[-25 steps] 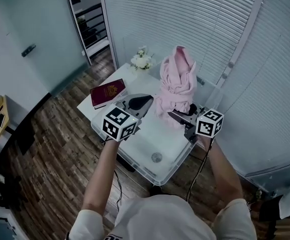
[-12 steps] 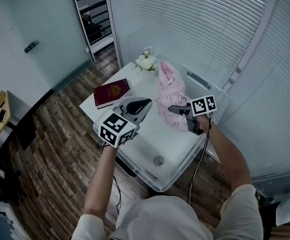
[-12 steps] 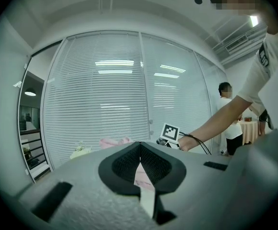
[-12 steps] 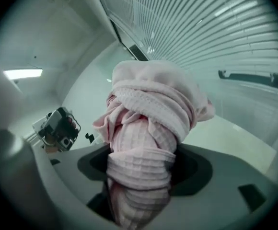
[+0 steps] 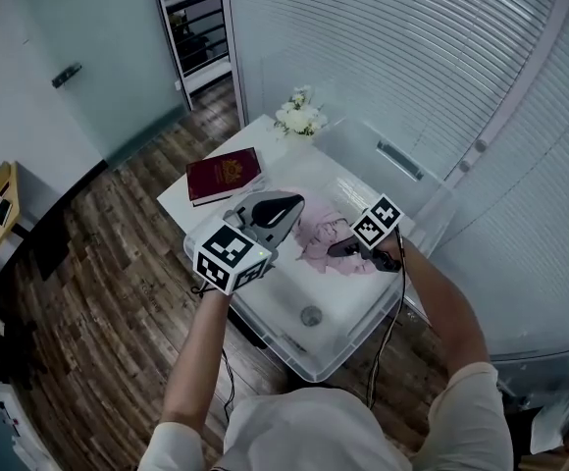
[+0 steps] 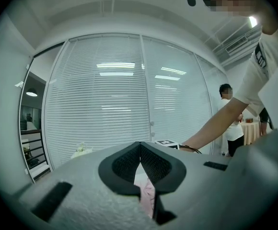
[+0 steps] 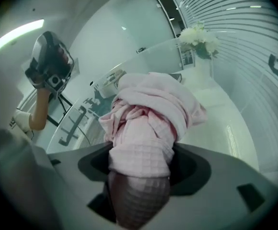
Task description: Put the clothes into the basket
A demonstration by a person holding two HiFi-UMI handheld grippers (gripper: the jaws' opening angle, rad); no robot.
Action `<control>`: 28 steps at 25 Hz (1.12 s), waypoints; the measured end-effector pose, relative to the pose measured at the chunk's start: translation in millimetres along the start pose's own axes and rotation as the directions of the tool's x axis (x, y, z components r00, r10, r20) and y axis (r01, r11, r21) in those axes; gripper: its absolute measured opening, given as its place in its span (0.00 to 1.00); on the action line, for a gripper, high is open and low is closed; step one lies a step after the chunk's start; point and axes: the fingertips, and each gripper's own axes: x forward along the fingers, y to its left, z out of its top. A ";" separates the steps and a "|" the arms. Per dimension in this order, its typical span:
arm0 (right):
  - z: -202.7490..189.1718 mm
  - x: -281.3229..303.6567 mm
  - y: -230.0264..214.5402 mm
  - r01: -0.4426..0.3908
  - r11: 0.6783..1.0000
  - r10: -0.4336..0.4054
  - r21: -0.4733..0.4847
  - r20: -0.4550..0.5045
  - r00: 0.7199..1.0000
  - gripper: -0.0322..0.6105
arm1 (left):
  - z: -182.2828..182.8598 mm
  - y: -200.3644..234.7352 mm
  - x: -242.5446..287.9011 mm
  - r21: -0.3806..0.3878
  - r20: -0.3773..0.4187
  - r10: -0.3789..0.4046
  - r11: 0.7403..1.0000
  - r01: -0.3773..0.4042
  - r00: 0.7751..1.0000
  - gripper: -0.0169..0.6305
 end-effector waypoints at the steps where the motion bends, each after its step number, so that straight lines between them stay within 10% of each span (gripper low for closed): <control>1: 0.4 2.8 -0.5 0.000 1.000 0.000 -0.015 -0.009 1.000 0.56 | -1.5 0.6 1.4 -0.002 -0.001 0.002 1.000 -0.002 1.000 0.05; 13: -2.8 29.5 -9.2 0.026 0.981 -0.038 -0.190 -0.061 0.997 0.58 | -19.0 -6.2 17.7 -0.034 -0.031 -0.001 0.999 0.000 1.000 0.05; 28: 32.6 5.0 -6.1 0.156 0.938 -0.131 -0.310 0.101 0.986 0.66 | -16.3 -14.6 15.9 -0.040 -0.024 -0.021 0.999 0.020 0.999 0.05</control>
